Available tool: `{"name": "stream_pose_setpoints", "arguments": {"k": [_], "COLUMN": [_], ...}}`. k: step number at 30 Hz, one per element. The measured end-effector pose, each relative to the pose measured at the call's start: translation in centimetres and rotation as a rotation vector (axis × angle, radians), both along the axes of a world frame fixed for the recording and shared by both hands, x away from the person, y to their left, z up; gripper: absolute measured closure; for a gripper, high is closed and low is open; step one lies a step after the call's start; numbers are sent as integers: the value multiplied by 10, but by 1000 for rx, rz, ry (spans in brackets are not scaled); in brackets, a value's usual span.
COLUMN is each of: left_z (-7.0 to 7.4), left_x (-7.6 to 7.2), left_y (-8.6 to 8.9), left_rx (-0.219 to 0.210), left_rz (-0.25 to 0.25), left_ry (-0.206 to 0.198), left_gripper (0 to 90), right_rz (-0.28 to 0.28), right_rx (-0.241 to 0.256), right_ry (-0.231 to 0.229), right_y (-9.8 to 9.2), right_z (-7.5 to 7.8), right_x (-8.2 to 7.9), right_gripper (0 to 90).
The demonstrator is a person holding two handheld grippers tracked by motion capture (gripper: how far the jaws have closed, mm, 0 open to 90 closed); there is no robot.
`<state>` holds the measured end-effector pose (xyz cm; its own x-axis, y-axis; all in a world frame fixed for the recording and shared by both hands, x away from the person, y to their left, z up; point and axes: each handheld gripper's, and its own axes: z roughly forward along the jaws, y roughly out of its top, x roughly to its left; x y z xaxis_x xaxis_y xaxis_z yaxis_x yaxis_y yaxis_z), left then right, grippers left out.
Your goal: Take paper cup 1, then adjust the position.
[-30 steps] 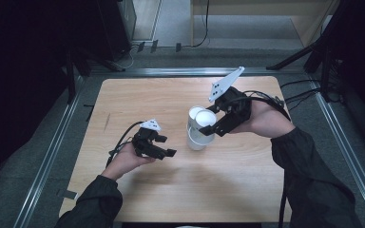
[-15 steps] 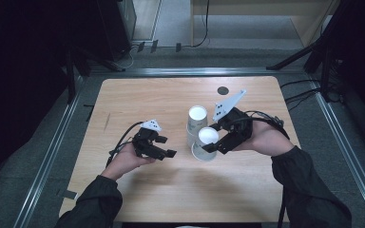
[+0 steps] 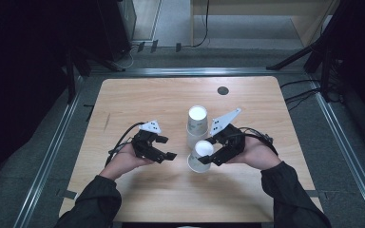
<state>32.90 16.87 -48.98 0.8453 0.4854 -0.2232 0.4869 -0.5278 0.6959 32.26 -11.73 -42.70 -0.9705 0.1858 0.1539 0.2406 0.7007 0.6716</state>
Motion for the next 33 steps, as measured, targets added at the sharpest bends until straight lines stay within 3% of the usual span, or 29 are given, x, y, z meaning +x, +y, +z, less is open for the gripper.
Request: {"name": "stream_pose_setpoints", "arguments": {"k": [11, 24, 33], "left_z": [1, 5, 4], "left_x": [-5, -14, -19], "left_y": [-5, -18, -34], "left_rx": [-12, -47, -76], "left_rz": [-44, -118, -192], "left_ry": [-22, -32, -25], "left_gripper": [191, 189, 187], "right_rz": [-25, -27, -50], "right_rx": [47, 29, 105], "right_ry": [23, 28, 45], "right_y": [-4, -1, -2], "right_z": [-19, -29, -29], "right_x": [2, 2, 3], "right_gripper": [347, 347, 347]}}
